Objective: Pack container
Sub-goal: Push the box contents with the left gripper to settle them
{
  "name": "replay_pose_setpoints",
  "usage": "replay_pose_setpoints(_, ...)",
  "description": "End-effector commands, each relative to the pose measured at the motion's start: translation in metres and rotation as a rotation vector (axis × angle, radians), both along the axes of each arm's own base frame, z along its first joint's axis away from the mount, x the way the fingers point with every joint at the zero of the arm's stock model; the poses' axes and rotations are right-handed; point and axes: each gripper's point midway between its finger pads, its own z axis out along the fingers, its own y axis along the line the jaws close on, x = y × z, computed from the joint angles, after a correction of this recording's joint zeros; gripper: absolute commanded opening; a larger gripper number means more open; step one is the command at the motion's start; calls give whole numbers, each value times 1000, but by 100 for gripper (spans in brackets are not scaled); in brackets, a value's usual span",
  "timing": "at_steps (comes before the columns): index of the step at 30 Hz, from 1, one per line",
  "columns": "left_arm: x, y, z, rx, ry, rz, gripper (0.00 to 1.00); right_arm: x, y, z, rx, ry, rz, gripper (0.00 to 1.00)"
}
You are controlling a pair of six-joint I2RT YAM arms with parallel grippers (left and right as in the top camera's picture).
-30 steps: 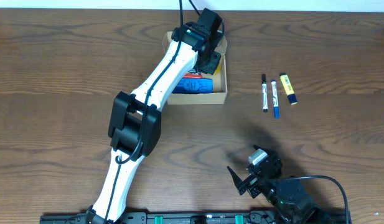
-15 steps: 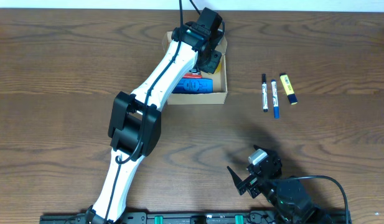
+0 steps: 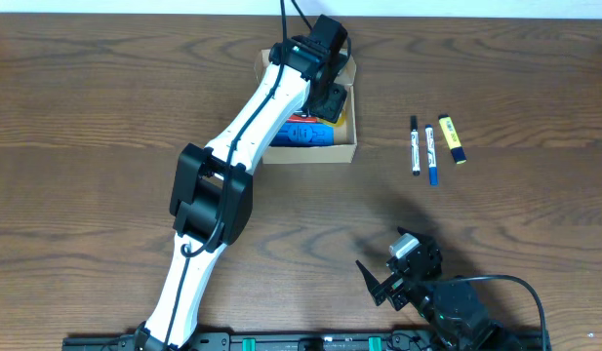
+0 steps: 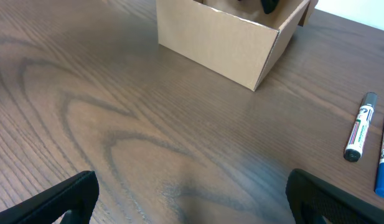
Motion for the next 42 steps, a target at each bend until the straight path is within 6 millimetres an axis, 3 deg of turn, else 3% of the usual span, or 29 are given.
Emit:
replay_pose_setpoints(1,8,7,55,-43,-73,89,61,-2,2,0,-8,-8,17,99)
replay_pose_setpoints(7,-17,64,112,85,-113,360,60,-2,2,0,-8,-8,17,99)
replay_pose_setpoints(10,-38,92,126,171,-105,471,61,-2,2,0,-8,-8,17,99)
replay_pose_setpoints(13,-54,105,127,218,-65,508,64,-2,2,0,-8,-8,17,99)
replay_pose_setpoints(21,-55,123,99,322,-37,547,64,-2,2,0,-8,-8,17,99)
replay_pose_setpoints(34,-28,121,35,168,46,463,56,-2,2,0,-8,-8,17,99)
replay_pose_setpoints(42,-29,127,6,158,77,385,53,-2,2,0,-8,-8,17,99)
